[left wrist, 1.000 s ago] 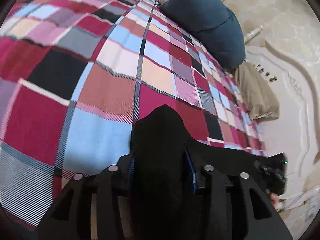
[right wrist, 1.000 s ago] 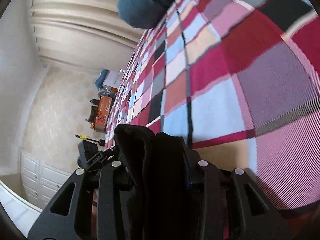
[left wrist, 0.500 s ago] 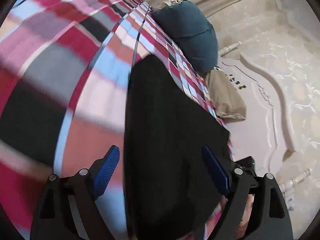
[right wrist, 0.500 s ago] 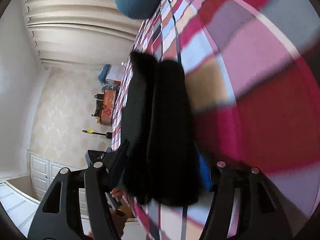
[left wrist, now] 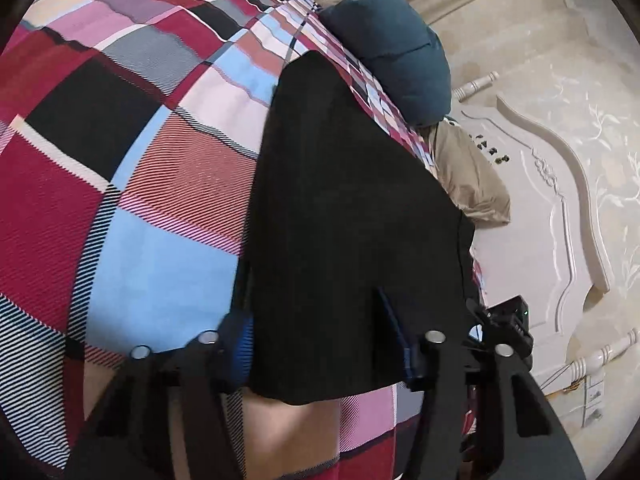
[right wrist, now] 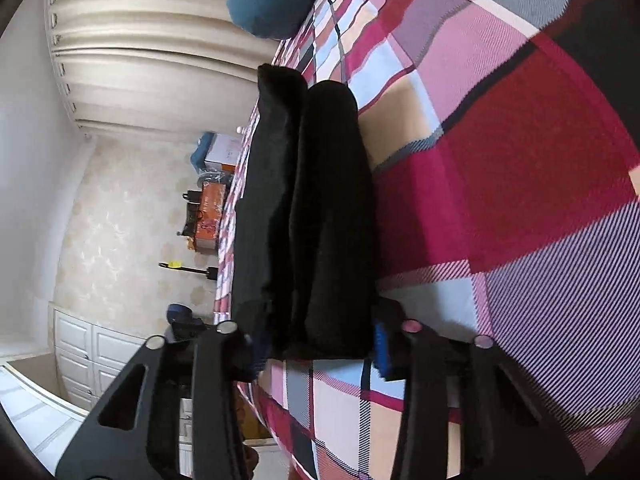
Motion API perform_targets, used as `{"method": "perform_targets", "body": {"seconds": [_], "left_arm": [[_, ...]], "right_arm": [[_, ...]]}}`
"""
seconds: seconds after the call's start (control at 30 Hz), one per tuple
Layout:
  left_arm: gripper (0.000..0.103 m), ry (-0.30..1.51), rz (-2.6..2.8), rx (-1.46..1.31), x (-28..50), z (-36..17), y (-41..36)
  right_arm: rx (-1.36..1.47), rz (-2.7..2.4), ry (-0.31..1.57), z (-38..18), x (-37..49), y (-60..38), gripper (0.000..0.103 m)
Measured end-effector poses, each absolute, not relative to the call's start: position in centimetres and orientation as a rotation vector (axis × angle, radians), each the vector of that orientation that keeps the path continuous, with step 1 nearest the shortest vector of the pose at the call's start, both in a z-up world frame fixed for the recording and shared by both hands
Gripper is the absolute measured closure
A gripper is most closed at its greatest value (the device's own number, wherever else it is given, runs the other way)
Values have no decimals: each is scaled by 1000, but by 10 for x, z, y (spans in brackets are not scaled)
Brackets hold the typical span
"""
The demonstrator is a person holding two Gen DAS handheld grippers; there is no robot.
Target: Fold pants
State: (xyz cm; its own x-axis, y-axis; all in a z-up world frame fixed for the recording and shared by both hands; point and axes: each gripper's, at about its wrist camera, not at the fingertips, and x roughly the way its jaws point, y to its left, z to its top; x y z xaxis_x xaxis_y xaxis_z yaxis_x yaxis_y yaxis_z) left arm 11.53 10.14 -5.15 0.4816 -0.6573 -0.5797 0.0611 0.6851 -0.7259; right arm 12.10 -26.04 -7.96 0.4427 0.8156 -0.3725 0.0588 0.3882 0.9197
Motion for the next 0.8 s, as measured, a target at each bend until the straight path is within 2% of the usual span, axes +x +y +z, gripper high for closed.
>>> {"method": "perform_targets", "body": {"seconds": [0.1, 0.27, 0.8], "left_arm": [[63, 990, -468, -725, 113, -52, 106], [68, 991, -446, -685, 106, -44, 101], [68, 1007, -453, -713, 86, -46, 99]], "right_arm": [[1060, 608, 997, -75, 117, -259, 70], [1055, 604, 985, -67, 112, -258, 71], [1062, 615, 994, -66, 101, -269, 72]]}}
